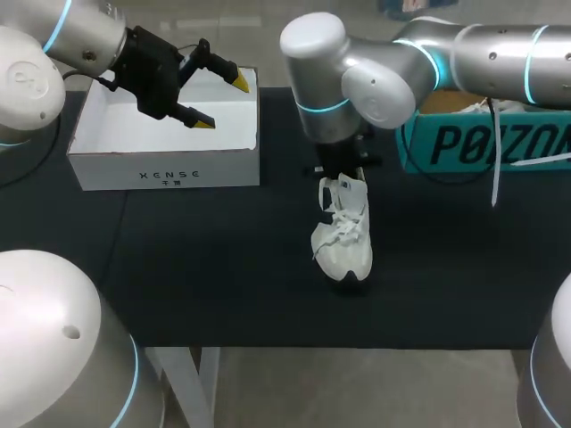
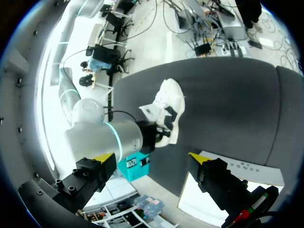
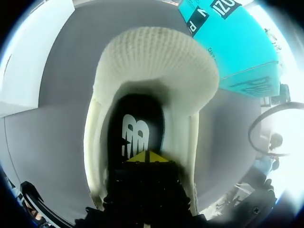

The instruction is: Take the shoe out of the shoebox, open the shoe tongue, remove and reinsert the insole, then place the shoe into the shoebox

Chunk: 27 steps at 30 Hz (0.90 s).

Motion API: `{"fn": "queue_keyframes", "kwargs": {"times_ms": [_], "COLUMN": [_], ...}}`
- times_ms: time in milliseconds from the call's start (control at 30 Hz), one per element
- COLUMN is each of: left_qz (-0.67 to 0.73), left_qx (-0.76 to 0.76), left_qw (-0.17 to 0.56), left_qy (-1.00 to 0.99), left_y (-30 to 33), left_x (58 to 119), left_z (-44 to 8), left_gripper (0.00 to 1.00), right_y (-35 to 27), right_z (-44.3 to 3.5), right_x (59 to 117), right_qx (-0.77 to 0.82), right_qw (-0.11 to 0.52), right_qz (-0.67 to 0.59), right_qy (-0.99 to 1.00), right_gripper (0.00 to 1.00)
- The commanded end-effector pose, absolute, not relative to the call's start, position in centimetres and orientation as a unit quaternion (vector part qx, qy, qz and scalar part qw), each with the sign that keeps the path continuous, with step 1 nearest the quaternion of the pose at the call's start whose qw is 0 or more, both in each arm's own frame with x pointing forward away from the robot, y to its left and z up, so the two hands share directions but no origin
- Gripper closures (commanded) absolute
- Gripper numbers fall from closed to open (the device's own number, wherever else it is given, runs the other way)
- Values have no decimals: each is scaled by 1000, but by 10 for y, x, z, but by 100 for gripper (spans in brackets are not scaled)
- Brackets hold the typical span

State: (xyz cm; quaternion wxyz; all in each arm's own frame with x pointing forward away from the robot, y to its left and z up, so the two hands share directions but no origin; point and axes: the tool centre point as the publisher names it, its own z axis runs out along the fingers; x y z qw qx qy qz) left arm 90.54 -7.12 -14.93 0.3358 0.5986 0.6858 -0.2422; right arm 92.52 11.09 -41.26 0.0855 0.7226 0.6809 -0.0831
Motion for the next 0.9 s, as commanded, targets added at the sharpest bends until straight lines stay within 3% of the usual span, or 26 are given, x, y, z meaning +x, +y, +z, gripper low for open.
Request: {"fn": "queue_keyframes", "kwargs": {"times_ms": [33,600,667,900], "left_qz": [-241,-241,-241,-241], "left_qx": [599,599,599,599], "left_qw": [335,335,335,335], "left_qy": [686,686,686,686], "left_y": [-71,-71,-71,-71], "left_x": [905,905,905,905], "left_z": [-149,-149,-149,-149], "left_gripper": [0,0,0,0], "right_y": [114,109,110,116], "right_z": [-426,-366,-365,-367], "right_x": [930,924,922,913], "right_qx": [720,746,745,746], "right_qw": [83,61,60,48], "right_qz": [-101,-62,-62,-68], "right_qy": [682,660,662,661], "right_gripper": [100,100,80,71]}}
